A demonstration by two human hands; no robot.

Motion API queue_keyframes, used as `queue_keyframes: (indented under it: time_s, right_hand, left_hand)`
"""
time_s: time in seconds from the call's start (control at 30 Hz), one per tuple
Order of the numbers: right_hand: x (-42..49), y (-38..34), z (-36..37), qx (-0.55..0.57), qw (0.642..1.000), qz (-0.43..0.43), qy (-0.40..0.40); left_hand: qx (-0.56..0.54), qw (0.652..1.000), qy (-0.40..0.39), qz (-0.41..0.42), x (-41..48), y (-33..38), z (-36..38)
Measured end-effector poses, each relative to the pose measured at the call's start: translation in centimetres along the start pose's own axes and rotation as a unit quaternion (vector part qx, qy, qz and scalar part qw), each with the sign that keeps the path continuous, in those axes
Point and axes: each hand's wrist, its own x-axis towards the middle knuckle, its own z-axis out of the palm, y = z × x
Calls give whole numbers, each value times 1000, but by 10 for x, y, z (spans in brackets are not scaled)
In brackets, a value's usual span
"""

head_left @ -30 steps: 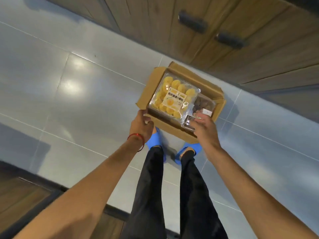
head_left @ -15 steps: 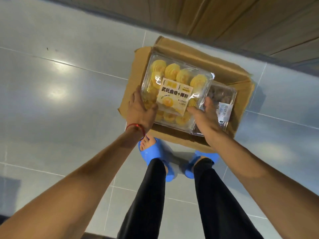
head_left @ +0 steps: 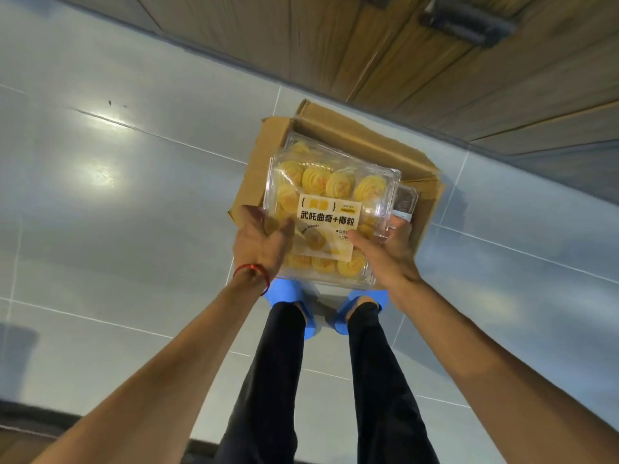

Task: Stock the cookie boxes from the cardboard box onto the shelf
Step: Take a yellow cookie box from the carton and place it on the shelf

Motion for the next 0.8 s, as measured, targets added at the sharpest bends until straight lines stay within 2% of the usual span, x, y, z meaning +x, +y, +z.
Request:
queue_keyframes:
  time_s: [0.27, 0.43, 0.8]
  right_hand:
    - [-116, -47, -21, -59, 997, -55, -23]
    - [-190, -75, -42, -65, 991, -97, -72]
    - [-278, -106, -95, -64, 971, -167, -157]
  left_hand:
    - [-96, 995, -14, -15, -101, 22, -73]
    - [-155, 988, -12, 7, -168, 26, -118]
    - [-253, 959, 128, 28, -308, 36, -129]
